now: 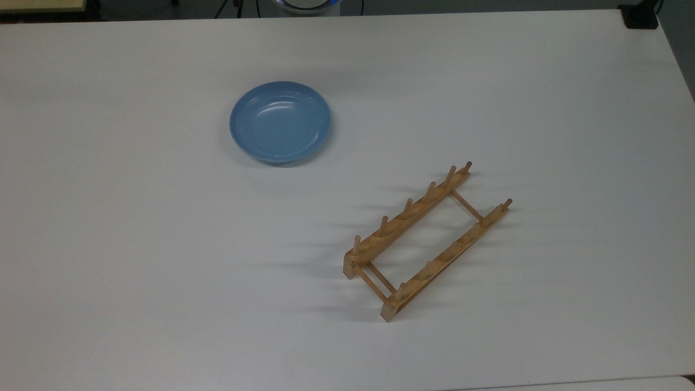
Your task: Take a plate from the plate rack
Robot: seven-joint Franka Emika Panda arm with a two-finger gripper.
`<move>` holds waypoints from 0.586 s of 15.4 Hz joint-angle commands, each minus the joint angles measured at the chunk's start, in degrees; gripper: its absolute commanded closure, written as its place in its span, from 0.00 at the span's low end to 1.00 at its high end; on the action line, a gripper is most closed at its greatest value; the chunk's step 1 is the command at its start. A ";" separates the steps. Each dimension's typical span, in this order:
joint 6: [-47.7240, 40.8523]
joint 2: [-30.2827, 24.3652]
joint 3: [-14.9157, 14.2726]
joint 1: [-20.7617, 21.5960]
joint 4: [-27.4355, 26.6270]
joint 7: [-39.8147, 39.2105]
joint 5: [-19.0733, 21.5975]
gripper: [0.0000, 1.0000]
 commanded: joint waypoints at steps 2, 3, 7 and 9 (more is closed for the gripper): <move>-2.00 0.24 -0.03 2.09 0.60 0.78 -0.19 0.00; -2.00 0.33 -0.11 2.36 0.60 0.52 -0.19 0.00; -2.09 0.42 -0.03 2.63 0.51 0.78 -0.10 0.00; -2.09 0.42 -0.11 2.71 0.51 0.78 -0.10 0.00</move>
